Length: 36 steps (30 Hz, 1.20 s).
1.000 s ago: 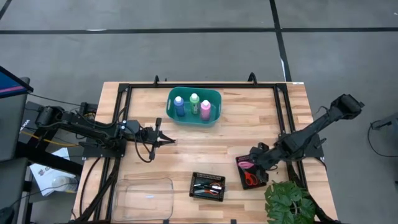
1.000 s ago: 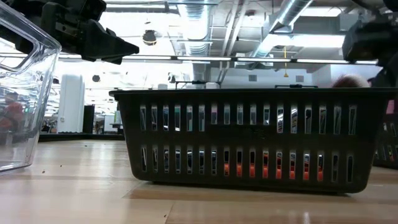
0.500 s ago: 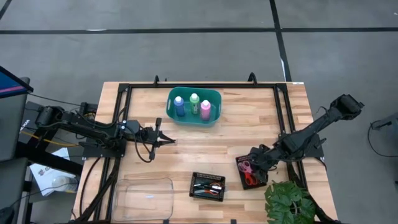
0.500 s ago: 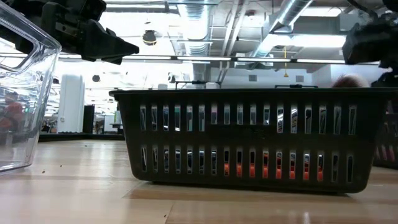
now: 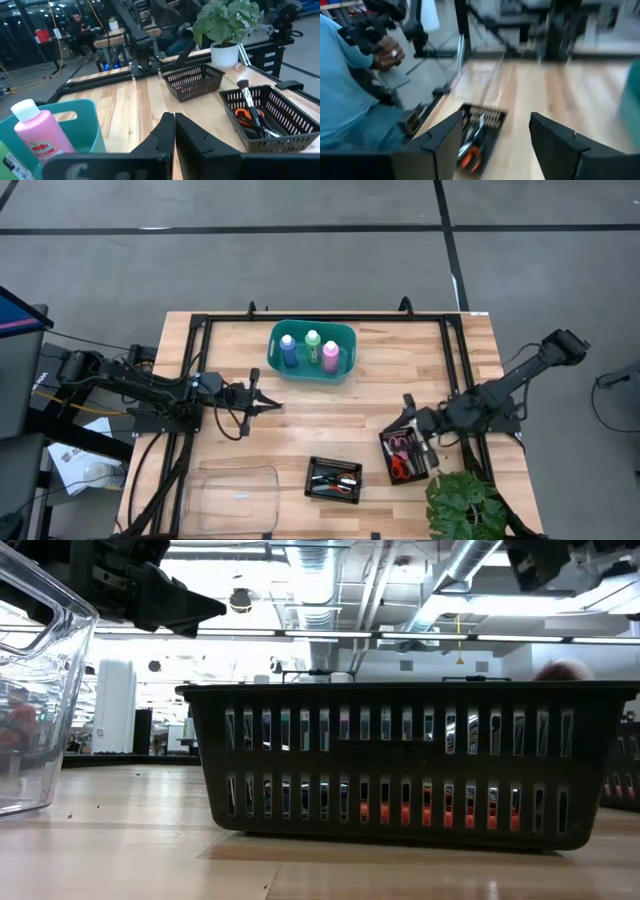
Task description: Pick & Place Paint Supplies
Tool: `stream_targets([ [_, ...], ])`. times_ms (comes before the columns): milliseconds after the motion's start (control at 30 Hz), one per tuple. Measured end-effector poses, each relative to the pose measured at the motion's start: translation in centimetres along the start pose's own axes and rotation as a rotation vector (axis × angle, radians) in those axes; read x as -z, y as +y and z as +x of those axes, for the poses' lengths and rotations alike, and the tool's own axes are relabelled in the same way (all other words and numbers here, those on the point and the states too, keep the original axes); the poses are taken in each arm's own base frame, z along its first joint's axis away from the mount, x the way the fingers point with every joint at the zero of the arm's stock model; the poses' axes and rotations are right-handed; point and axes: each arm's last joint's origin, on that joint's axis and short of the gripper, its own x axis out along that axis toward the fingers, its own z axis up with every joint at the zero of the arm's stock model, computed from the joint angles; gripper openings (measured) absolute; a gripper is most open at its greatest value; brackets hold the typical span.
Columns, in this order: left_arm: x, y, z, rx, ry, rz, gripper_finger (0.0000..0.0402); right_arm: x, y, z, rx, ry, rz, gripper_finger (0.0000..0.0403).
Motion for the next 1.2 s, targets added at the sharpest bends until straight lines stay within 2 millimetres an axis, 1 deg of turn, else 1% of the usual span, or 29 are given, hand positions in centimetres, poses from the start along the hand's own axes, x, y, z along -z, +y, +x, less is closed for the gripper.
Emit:
stream_targets([
  [100,-0.1,0.0,0.0,-0.002,-0.009,-0.01,0.0006,0.3,-0.7,-1.3,0.013,-0.08,-0.091,0.0206],
  [167,-0.2,0.0,0.0,0.0,-0.019,-0.047,0.0006,0.6,-1.4,-2.2,0.03,-0.14,-0.123,0.0198],
  [367,0.2,-0.1,0.0,0.009,0.02,-0.136,0.0006,2.6,-3.0,-4.3,0.077,-0.238,-0.185,0.0172],
  [433,0.2,-0.2,0.0,0.034,0.016,-0.137,0.0006,3.5,-3.4,-4.8,0.091,-0.255,-0.192,0.0166],
  [567,-0.8,-0.1,0.0,0.083,-0.092,-0.135,0.0006,5.3,-4.1,-5.6,0.114,-0.295,-0.195,0.0154],
  [700,-1.4,0.4,-0.1,0.063,-0.159,-0.152,0.0006,6.5,-4.5,-6.2,0.13,-0.326,-0.194,0.0146],
  [767,-1.5,0.6,-0.1,0.067,-0.172,-0.155,0.0006,6.9,-4.6,-6.5,0.133,-0.322,-0.202,0.0142],
  [900,-1.3,1.2,-0.2,0.071,-0.175,-0.175,0.0006,7.1,-4.8,-7.2,0.133,-0.339,-0.194,0.0134],
  [1000,-0.4,1.6,-1.0,0.034,-0.225,-0.195,0.0006,7.1,-4.8,-7.4,0.141,-0.348,-0.189,0.0129],
  [1133,1.9,1.8,-3.0,-0.005,-0.319,-0.236,0.0006,7.1,-5.0,-7.4,0.184,-0.348,-0.167,0.012],
  [1167,2.3,1.8,-3.3,-0.006,-0.316,-0.248,0.0006,7.1,-5.1,-7.4,0.199,-0.348,-0.149,0.0117],
  [1200,2.3,1.9,-3.3,0.006,-0.31,-0.262,0.0006,7.1,-5.1,-7.5,0.212,-0.349,-0.131,0.0115],
])
